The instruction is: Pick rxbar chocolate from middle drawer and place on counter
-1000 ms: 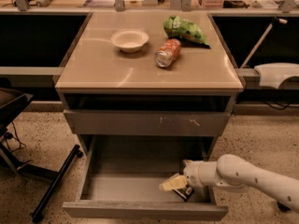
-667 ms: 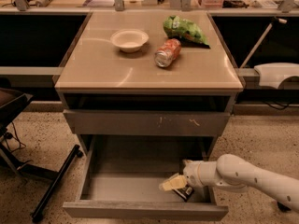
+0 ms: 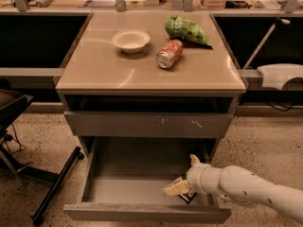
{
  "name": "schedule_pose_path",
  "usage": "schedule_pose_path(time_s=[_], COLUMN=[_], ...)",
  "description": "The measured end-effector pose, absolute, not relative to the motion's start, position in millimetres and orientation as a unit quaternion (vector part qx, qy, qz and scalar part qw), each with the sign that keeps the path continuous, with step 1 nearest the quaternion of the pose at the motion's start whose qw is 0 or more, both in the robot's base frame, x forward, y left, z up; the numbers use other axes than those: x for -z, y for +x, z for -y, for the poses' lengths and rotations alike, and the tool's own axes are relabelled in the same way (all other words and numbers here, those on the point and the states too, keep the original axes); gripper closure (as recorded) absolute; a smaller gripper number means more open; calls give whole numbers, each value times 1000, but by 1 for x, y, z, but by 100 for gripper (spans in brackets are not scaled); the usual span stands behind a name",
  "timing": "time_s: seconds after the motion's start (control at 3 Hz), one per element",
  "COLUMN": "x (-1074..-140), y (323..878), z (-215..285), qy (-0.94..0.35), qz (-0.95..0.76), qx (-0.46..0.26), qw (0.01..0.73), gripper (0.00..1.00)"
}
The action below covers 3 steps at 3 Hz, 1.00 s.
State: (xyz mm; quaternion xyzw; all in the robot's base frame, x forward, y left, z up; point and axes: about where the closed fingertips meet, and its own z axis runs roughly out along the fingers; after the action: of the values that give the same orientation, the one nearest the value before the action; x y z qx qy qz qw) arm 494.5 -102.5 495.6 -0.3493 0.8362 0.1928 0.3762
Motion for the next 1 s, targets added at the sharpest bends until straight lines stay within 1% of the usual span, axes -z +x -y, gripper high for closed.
schedule_pose_path(time_s=[0.33,0.67,1.0], x=[-508,-480,-426], y=[483,482,496], z=[103,94,82], qy=[-365,-362,-333], qz=[-833,-842,-865], qx=[-158,-168,-184], qw=[386,363,328], gripper=[0,0,0])
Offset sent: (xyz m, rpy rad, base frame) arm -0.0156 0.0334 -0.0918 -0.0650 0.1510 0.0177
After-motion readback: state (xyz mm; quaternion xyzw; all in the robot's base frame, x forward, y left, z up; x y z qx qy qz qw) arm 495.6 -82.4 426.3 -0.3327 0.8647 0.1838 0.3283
